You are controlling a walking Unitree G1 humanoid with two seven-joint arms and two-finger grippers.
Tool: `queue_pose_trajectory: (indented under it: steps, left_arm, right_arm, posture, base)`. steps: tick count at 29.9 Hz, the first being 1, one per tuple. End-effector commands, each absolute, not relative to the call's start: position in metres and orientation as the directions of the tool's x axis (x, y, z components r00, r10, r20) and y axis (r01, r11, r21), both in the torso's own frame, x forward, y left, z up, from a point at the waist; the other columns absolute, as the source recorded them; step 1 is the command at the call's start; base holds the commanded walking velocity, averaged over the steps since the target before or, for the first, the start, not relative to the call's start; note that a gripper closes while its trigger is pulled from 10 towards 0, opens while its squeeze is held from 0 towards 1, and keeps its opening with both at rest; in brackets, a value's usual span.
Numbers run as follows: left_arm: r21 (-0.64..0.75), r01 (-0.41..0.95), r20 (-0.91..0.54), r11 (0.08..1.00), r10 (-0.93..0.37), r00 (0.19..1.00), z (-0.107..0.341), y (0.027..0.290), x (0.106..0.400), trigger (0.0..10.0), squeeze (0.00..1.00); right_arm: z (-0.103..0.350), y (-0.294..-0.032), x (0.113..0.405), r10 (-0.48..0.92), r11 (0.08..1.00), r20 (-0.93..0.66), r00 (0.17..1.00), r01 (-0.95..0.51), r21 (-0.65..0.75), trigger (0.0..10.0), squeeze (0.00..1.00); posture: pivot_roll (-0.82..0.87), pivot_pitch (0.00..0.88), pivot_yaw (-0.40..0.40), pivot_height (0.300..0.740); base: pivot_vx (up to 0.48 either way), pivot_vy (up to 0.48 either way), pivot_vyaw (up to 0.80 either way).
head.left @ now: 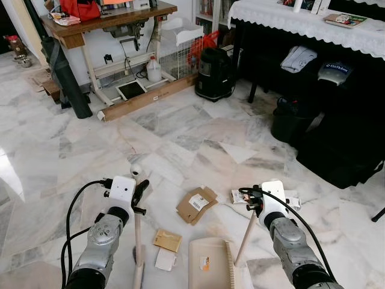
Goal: Sweep floor
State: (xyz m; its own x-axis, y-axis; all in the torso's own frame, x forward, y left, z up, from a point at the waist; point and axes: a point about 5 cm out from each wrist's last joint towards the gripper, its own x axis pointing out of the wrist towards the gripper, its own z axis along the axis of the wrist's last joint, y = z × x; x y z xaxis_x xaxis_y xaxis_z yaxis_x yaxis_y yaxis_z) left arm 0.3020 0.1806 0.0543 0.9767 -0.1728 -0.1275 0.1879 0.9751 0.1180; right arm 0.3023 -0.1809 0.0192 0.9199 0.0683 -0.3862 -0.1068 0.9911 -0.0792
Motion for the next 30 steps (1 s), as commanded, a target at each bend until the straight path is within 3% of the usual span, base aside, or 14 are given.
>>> queue_pose_trajectory:
  steps: [1,10,18,24,30]
  left_arm:
    - [0.092,0.179,-0.134,0.979,-0.166,0.977,0.054,0.182,0.303,10.0,0.0]
    - [-0.159,0.111,-0.144,0.981,-0.135,0.98,0.057,0.189,0.308,10.0,0.0]
    - [-0.406,0.126,-0.08,0.905,-0.173,0.982,0.072,0.19,0.315,10.0,0.0]
    - [-0.403,0.147,-0.056,0.903,-0.184,0.981,0.079,0.193,0.317,10.0,0.0]
    - [-0.309,0.15,-0.017,0.939,-0.163,0.987,0.092,0.197,0.319,10.0,0.0]
  right_arm:
    - [0.013,-0.179,0.299,0.079,0.993,-0.425,0.902,-0.111,-0.05,10.0,0.0]
    - [0.014,-0.179,0.3,0.086,0.992,-0.424,0.902,-0.117,-0.048,10.0,0.0]
    - [0.014,-0.179,0.301,0.089,0.992,-0.424,0.901,-0.12,-0.047,10.0,0.0]
    - [0.015,-0.179,0.302,0.089,0.992,-0.422,0.902,-0.12,-0.048,10.0,0.0]
    - [0.016,-0.179,0.303,0.087,0.992,-0.417,0.905,-0.119,-0.05,10.0,0.0]
  posture:
    - [0.08,0.0,0.01,0.74]
    - [0.08,0.0,0.008,0.74]
    - [0.08,0.0,0.008,0.74]
    - [0.08,0.0,0.008,0.74]
    - [0.08,0.0,0.007,0.74]
  base:
    - [0.0,0.0,0.0]
    - [0.0,0.0,0.0]
    - [0.0,0.0,0.0]
    - [0.0,0.0,0.0]
    - [0.0,0.0,0.0]
